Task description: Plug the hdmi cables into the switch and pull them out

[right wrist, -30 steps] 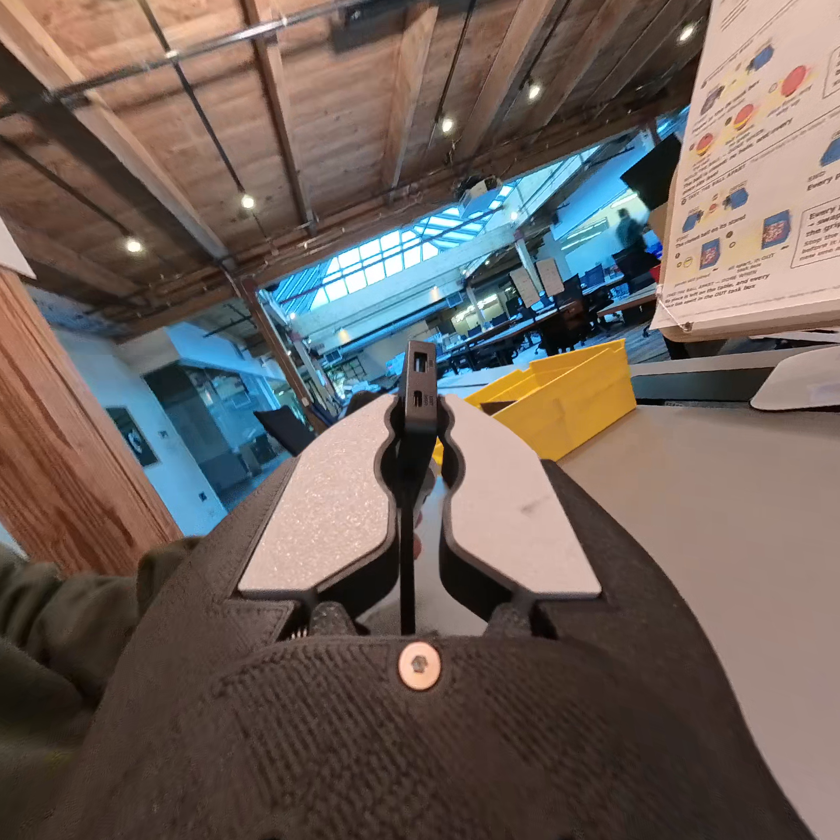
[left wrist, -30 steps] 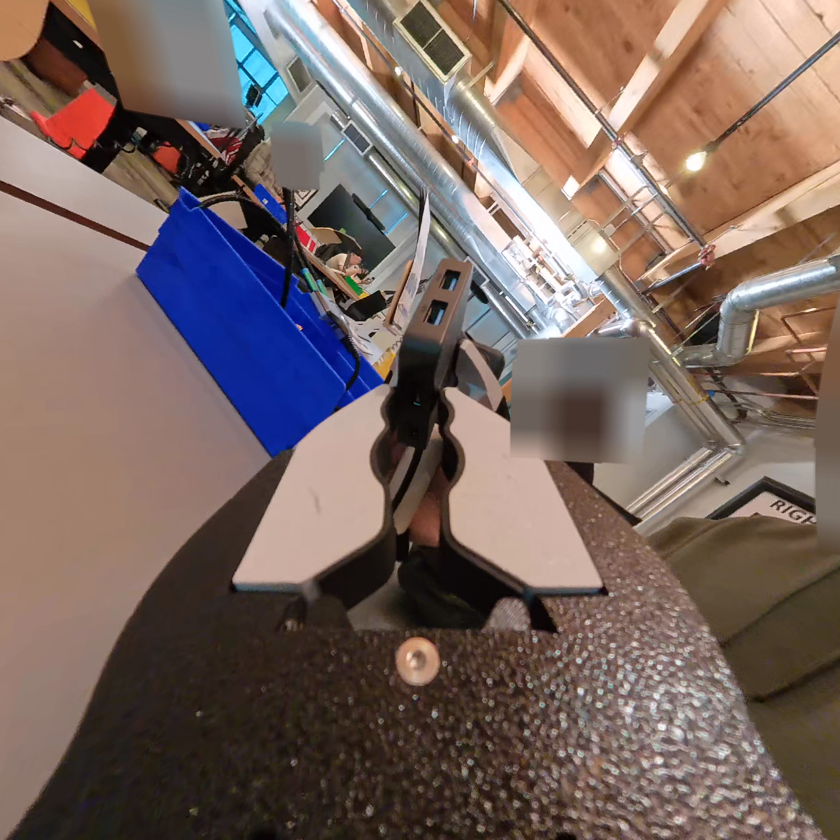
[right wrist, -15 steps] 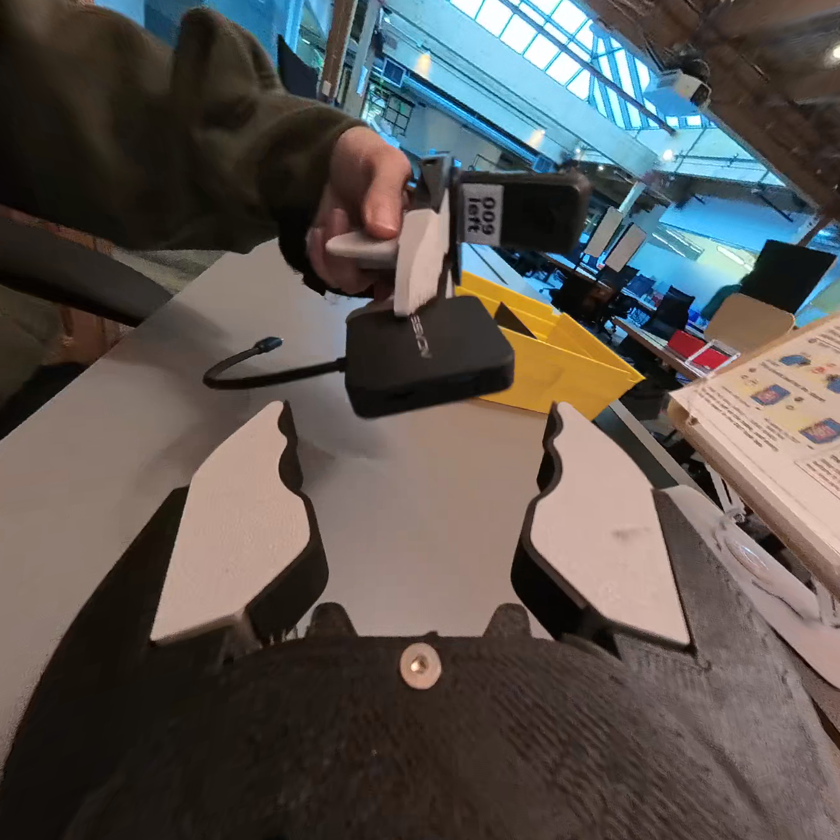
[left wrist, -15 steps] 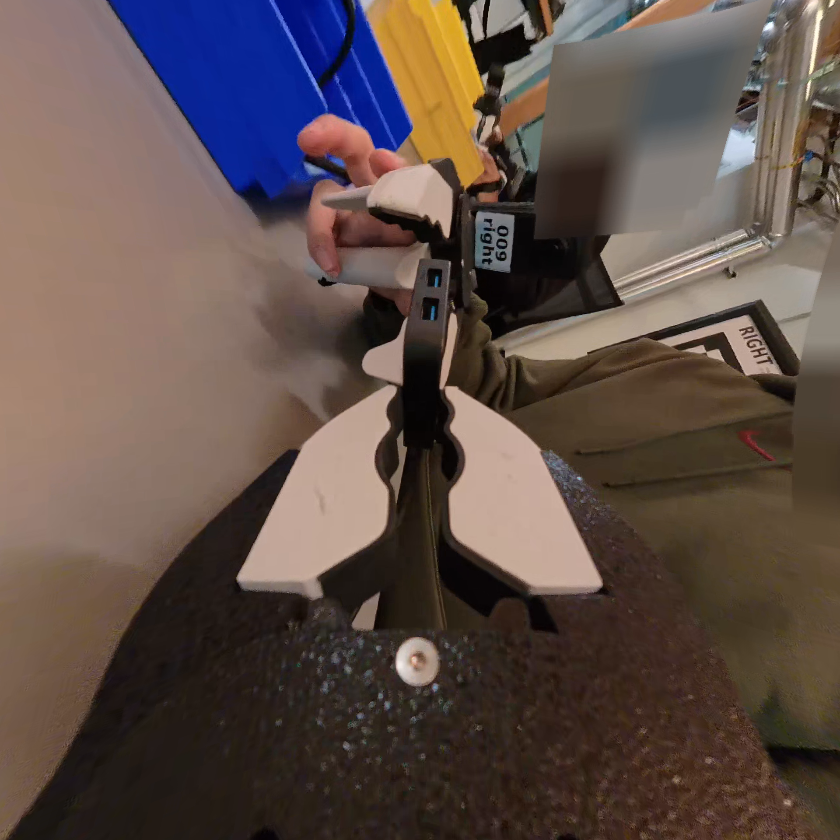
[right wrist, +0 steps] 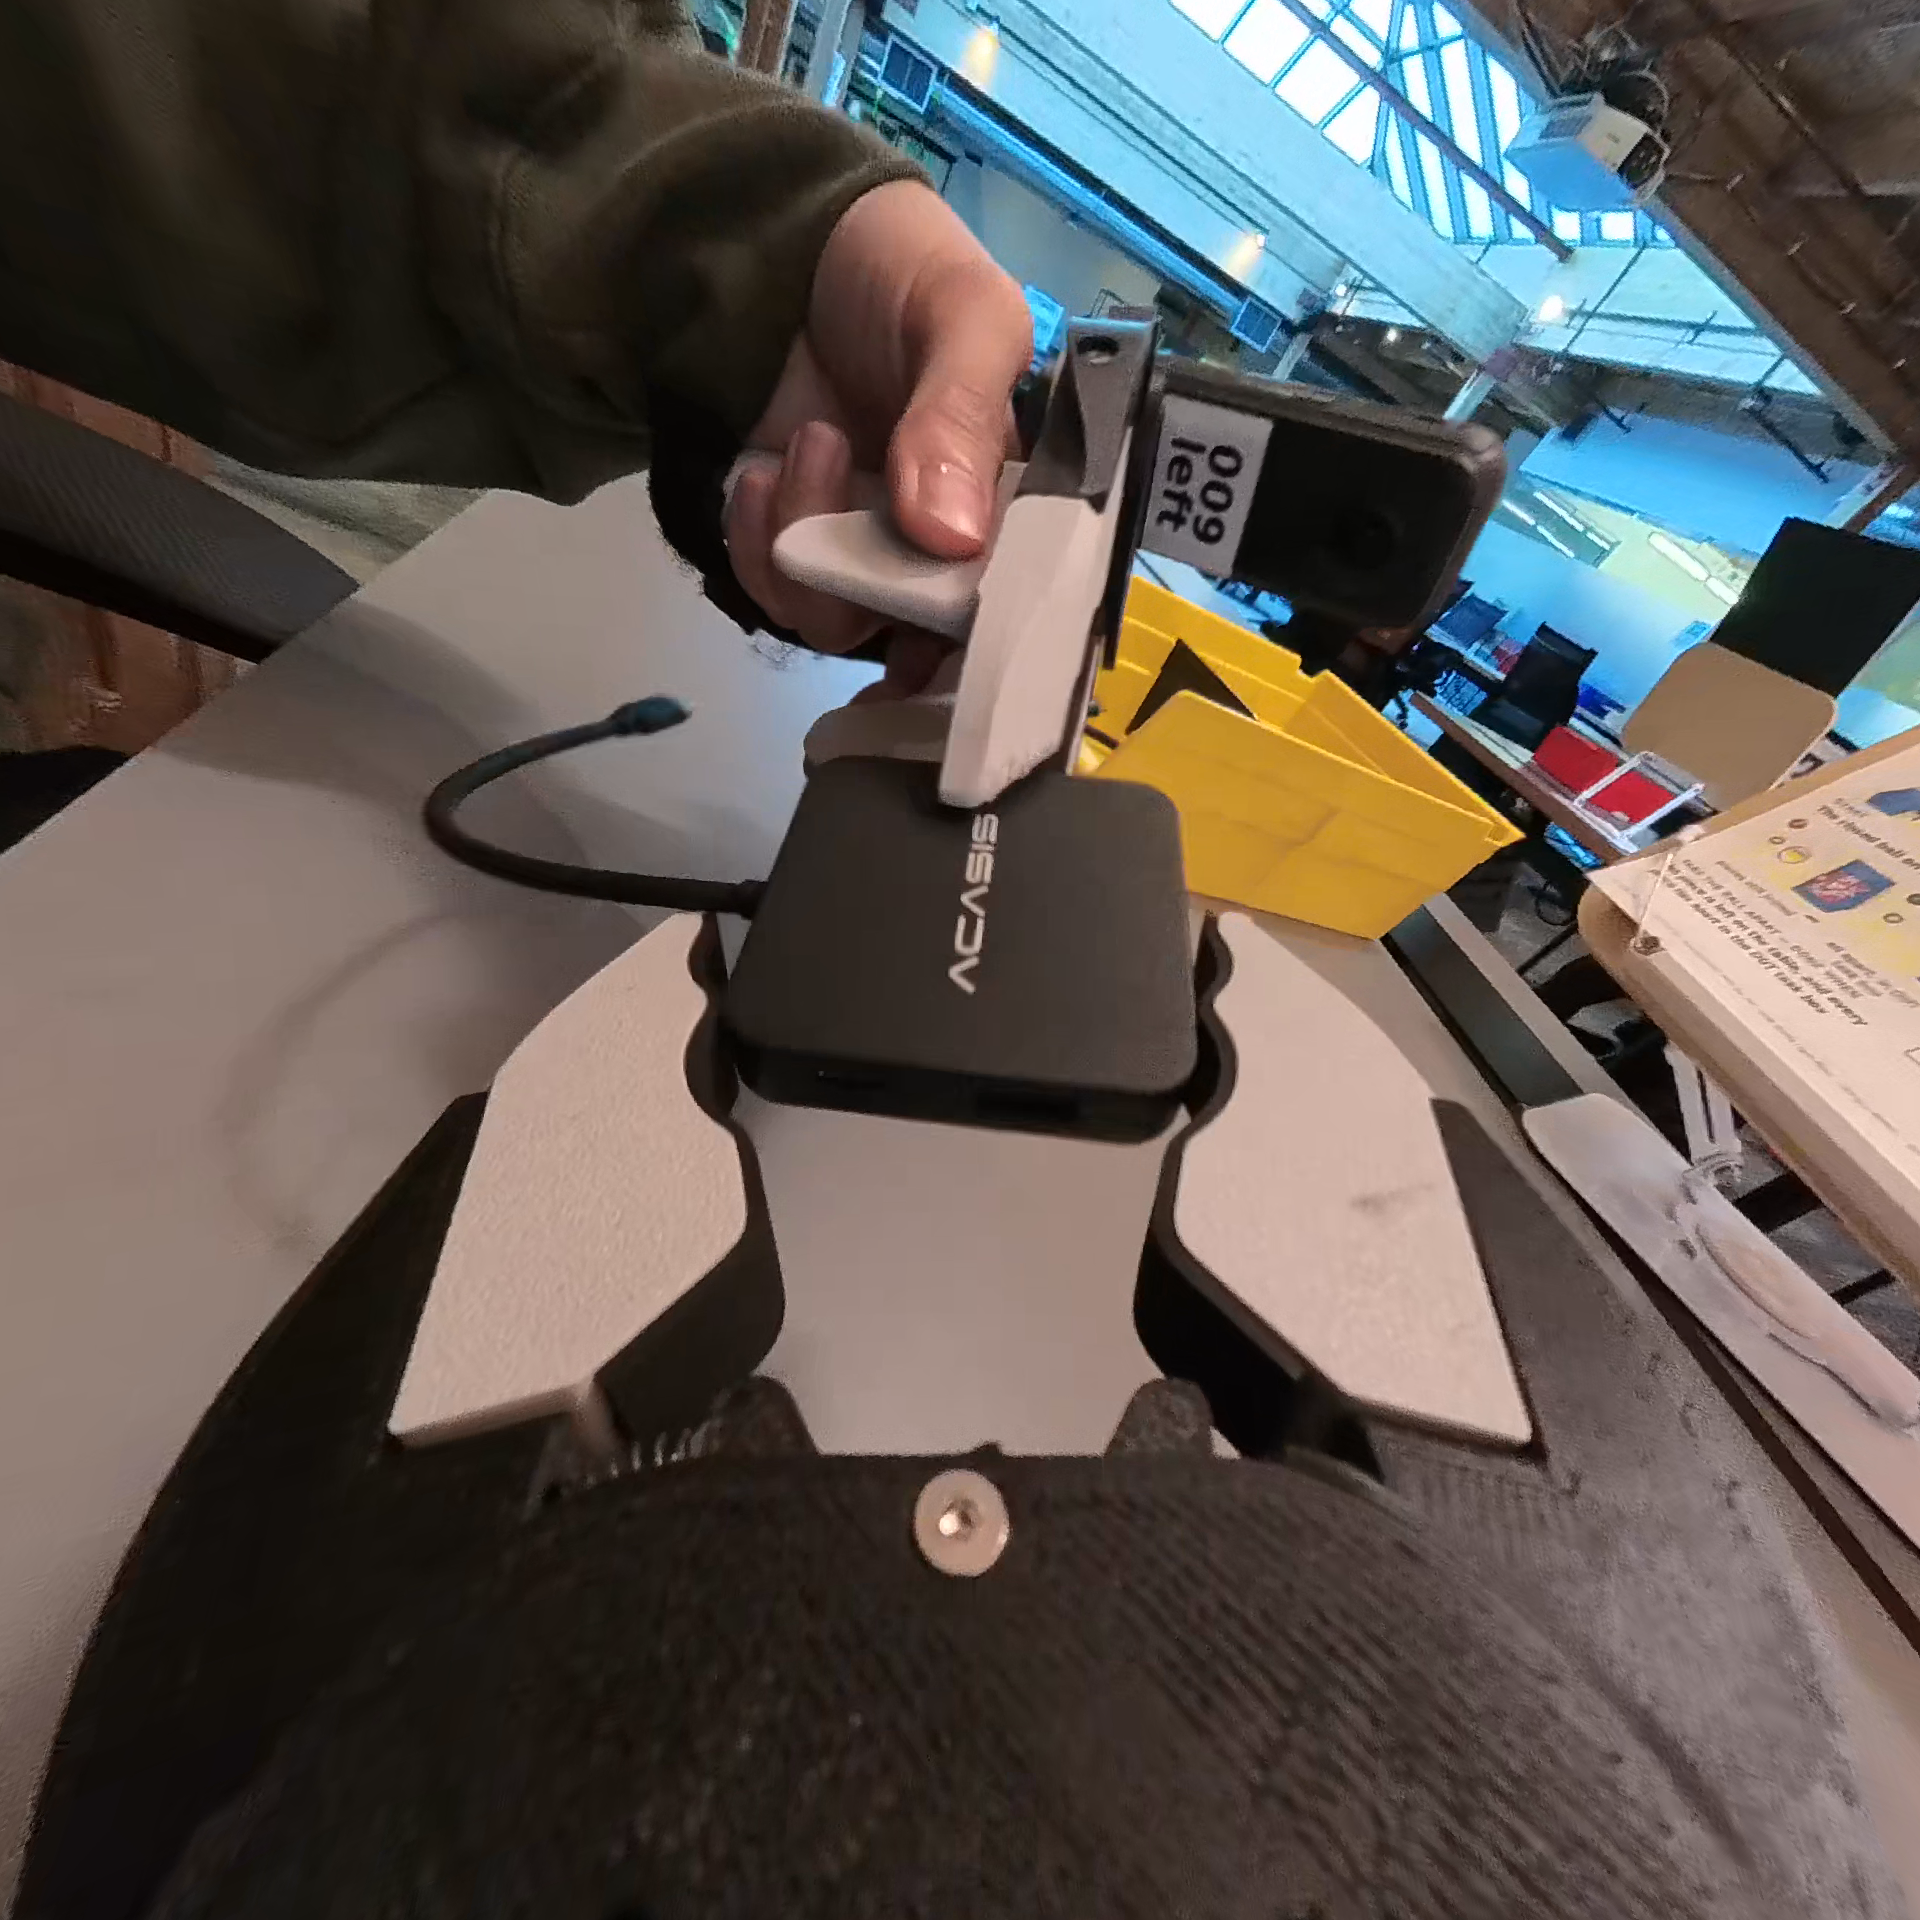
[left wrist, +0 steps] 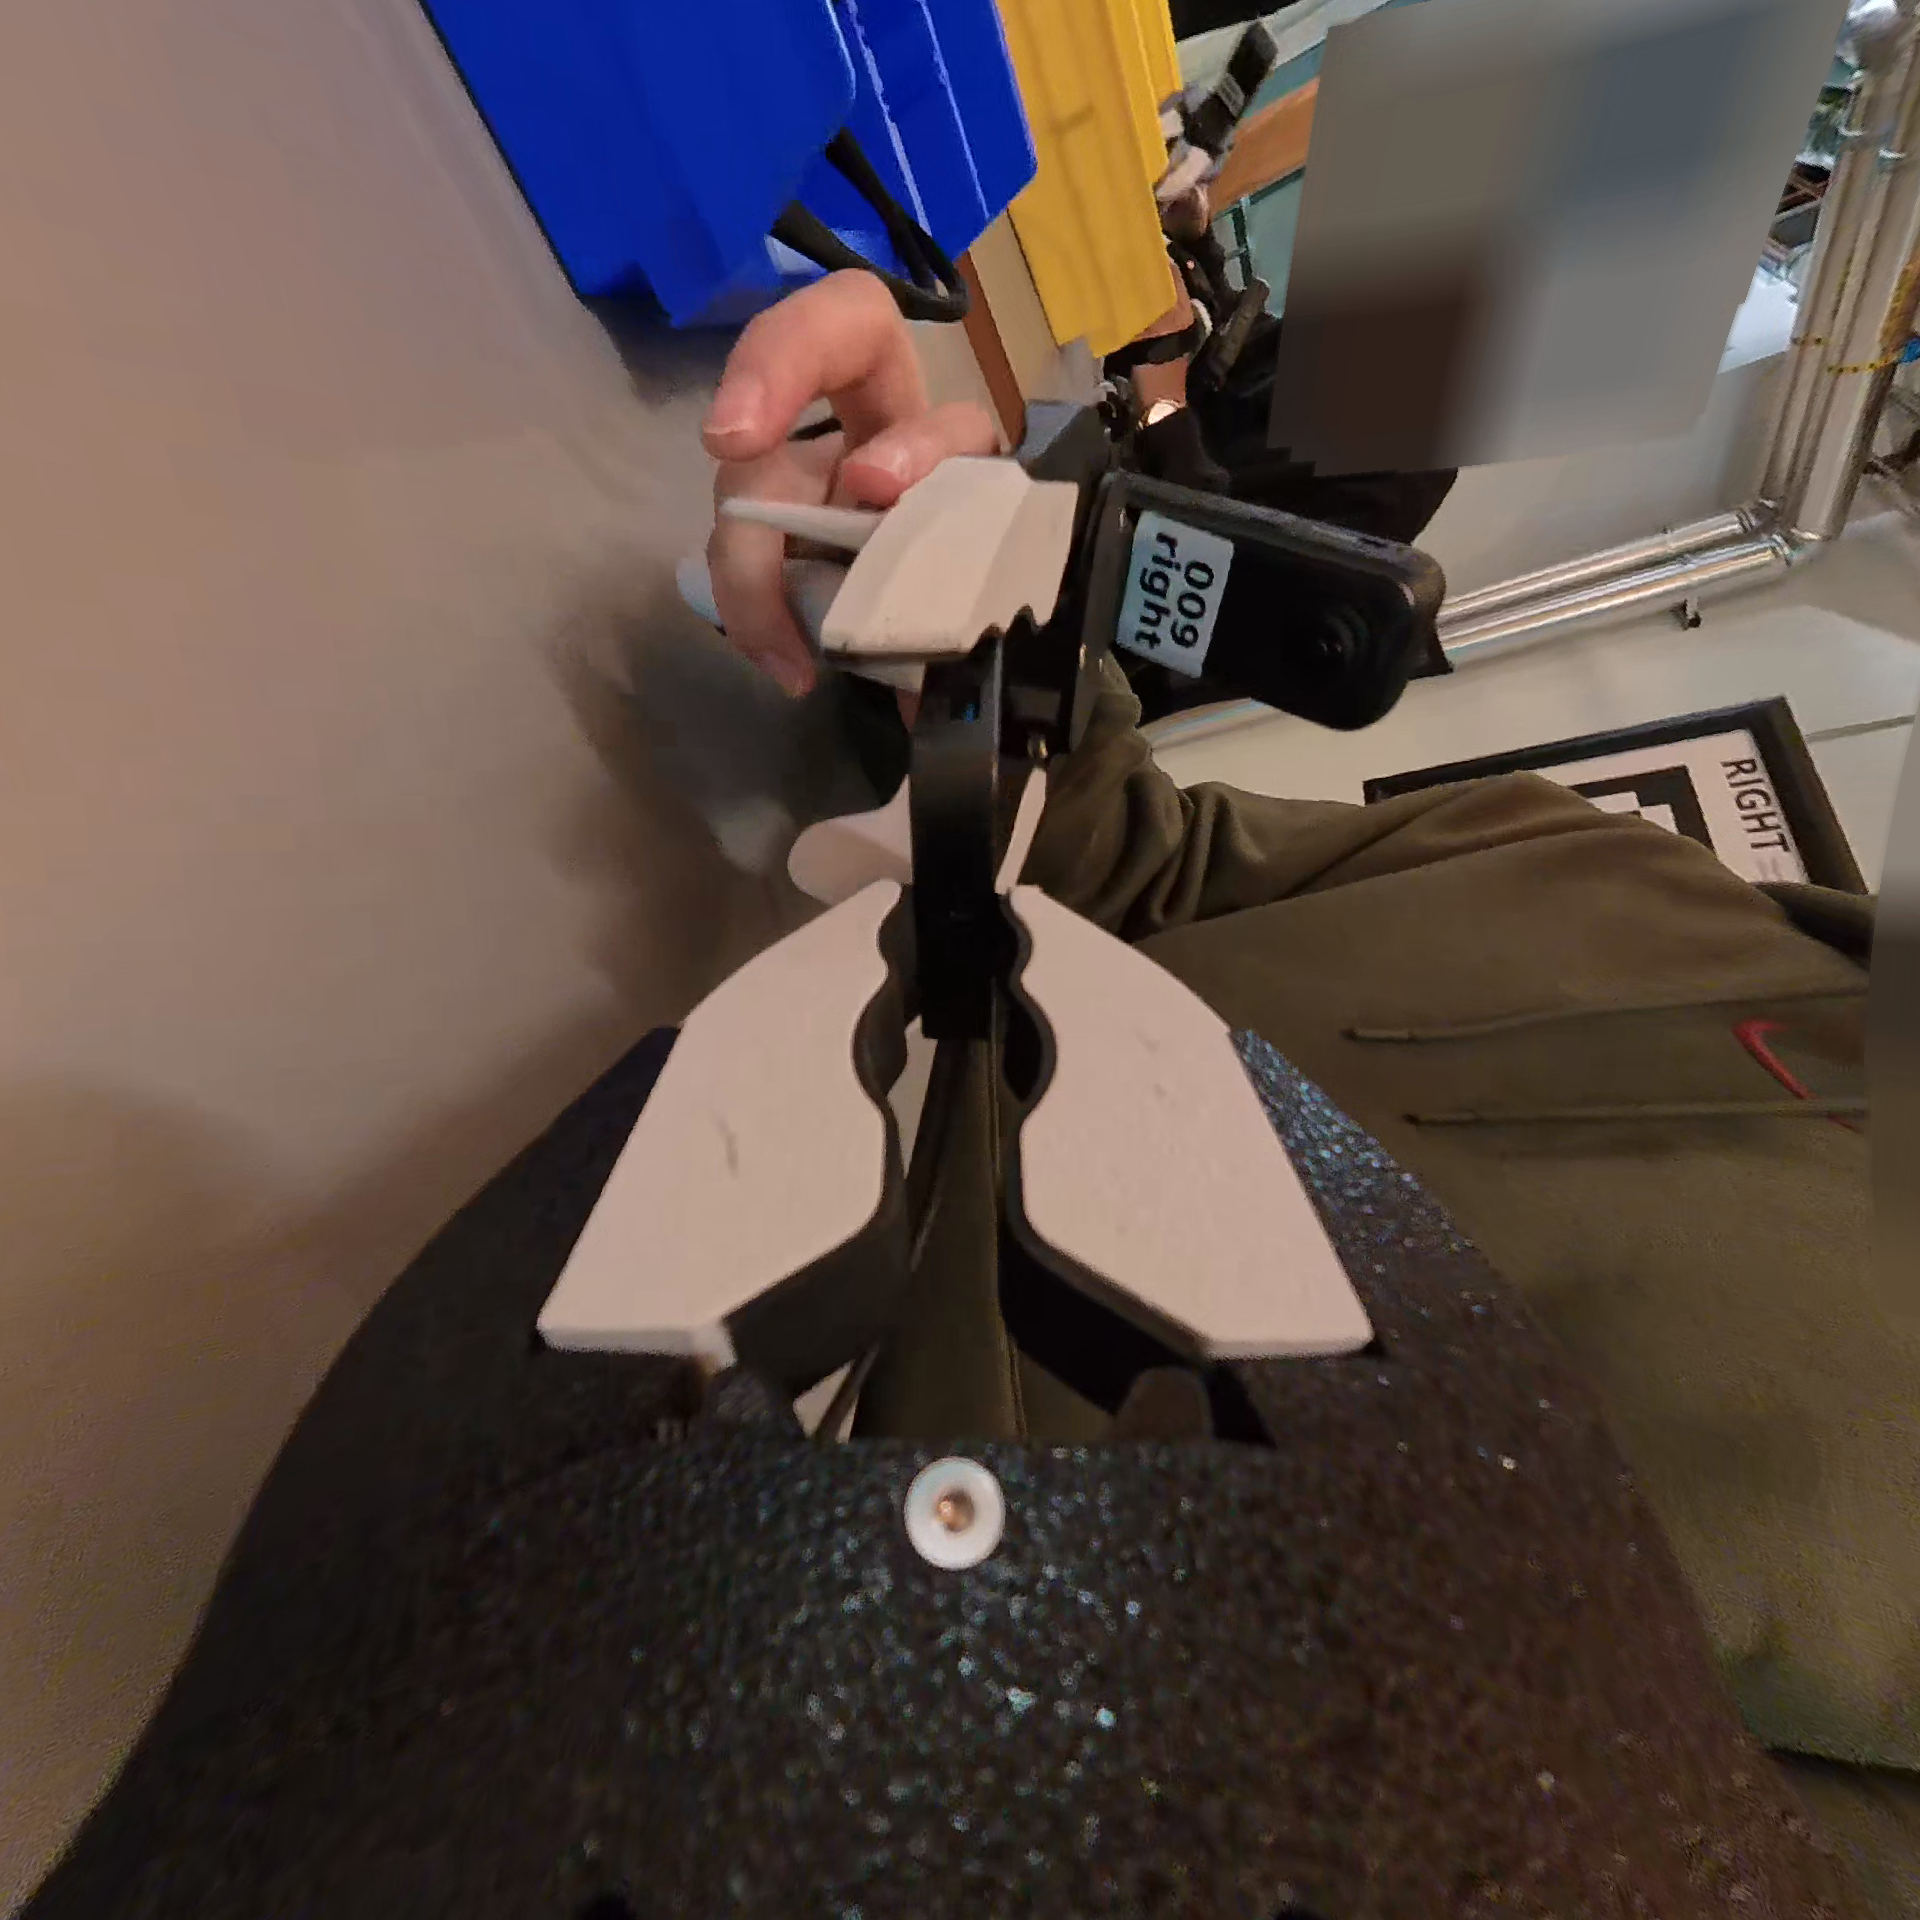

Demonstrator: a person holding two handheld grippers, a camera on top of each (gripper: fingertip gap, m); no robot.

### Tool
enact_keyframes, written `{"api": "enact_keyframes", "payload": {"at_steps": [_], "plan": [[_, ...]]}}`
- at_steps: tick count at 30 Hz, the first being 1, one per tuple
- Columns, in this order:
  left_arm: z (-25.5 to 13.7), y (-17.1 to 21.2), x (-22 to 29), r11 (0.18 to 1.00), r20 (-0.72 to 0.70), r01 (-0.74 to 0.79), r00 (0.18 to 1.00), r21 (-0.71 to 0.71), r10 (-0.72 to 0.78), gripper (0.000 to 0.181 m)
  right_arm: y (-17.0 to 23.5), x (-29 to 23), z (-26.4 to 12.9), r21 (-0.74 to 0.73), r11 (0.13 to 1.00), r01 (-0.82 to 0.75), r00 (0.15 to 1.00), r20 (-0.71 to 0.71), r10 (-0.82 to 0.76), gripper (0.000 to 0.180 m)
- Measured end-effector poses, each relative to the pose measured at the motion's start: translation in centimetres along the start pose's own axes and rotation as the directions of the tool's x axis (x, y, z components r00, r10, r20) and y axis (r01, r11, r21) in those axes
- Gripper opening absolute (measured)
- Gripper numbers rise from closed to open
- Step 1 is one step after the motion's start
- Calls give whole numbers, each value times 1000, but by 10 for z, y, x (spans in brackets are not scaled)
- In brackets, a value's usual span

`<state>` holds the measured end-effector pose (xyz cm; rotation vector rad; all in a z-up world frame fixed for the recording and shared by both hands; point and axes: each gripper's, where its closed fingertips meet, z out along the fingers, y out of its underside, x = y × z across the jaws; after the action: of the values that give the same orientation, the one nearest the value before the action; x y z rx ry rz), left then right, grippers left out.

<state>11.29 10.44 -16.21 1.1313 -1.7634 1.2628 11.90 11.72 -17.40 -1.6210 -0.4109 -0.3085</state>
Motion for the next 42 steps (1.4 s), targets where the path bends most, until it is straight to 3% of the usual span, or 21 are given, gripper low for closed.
{"api": "enact_keyframes", "payload": {"at_steps": [12, 21, 24, 27, 29, 30, 32, 33, 34, 38, 42], "plan": [[-1, -23, -5, 982, 40, 12, 999, 187, -20, 13, 8, 16, 3, -1, 998, -64, 994, -88, 64, 87], [2, -25, -8, 973, 81, -9, 997, 230, -10, 13, 16, 15, 2, -46, 993, -111, 992, -70, 107, 86], [0, -31, 0, 962, 76, -62, 996, 265, 44, 15, 7, 17, -1, 3, 984, -178, 983, -52, 178, 87], [-28, -47, 12, 918, 180, -213, 971, 334, 159, 17, 2, 24, -7, 74, 966, -247, 966, -61, 252, 86], [-73, -63, 6, 857, 414, -361, 889, 367, 198, 18, 1, 27, -12, 122, 946, -299, 950, -53, 307, 86], [-104, -66, -7, 838, 584, -440, 790, 323, 190, 22, 1, 29, -14, 152, 935, -321, 942, -53, 332, 86], [-182, -63, -43, 851, 865, -491, 493, 187, 94, 29, -2, 33, -19, 192, 918, -348, 931, -45, 362, 86], [-223, -56, -62, 883, 937, -447, 349, 145, 23, 33, -3, 35, -21, 211, 910, -356, 927, -45, 373, 86], [-257, -46, -79, 921, 966, -365, 257, 134, -38, 36, -4, 37, -24, 228, 904, -362, 923, -48, 381, 86], [-340, -14, -138, 973, 961, -11, 162, 229, -224, 47, -6, 42, -30, 271, 880, -390, 910, -36, 414, 86], [-364, -2, -179, 958, 966, 186, 101, 216, -238, 47, -9, 40, -33, 298, 877, -377, 916, -22, 401, 86]]}}
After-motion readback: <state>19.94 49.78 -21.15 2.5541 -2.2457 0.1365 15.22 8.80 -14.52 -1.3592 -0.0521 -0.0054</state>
